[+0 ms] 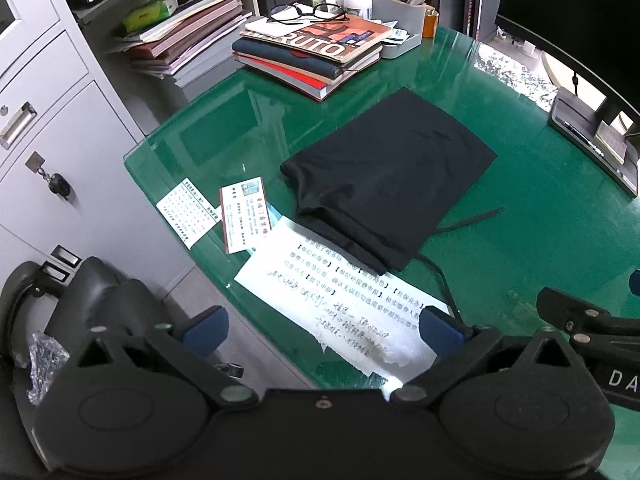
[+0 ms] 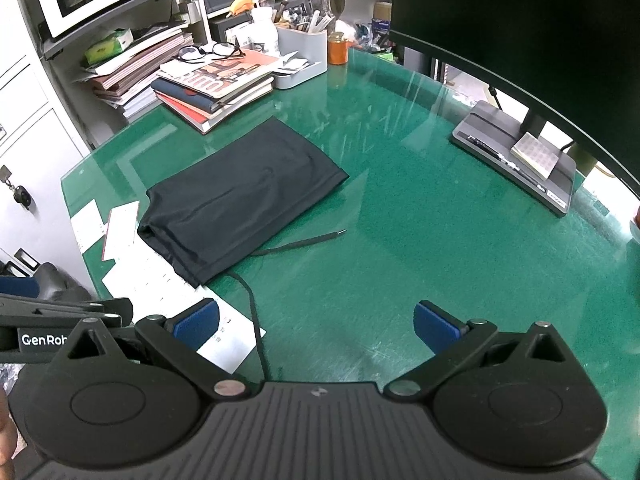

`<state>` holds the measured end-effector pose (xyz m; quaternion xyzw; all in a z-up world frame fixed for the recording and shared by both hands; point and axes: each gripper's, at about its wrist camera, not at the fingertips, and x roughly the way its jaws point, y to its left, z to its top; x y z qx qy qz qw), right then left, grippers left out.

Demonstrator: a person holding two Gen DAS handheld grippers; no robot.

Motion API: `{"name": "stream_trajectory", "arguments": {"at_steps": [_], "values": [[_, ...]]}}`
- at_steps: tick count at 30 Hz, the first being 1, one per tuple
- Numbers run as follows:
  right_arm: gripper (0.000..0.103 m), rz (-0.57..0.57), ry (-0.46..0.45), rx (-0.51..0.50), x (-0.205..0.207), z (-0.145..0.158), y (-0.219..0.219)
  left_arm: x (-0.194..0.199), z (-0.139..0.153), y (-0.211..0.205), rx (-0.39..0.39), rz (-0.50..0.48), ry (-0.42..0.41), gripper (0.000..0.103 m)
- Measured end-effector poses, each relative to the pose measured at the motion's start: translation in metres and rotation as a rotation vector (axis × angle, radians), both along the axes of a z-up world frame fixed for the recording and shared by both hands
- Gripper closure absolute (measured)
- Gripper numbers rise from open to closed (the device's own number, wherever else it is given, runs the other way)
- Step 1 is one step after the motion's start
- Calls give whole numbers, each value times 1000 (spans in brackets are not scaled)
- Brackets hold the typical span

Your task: Fold clothes

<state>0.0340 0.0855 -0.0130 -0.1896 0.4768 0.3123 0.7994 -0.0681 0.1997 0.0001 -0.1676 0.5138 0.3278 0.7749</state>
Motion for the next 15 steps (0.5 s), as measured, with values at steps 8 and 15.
{"name": "stream_trajectory", "arguments": {"at_steps": [8,15], "values": [[0,1,1,-4,-2,0,1,-2,0,1,-5,1,0,1],[0,2,3,-7,-4,0,2,-5,2,0,8,5,-12,1]]}}
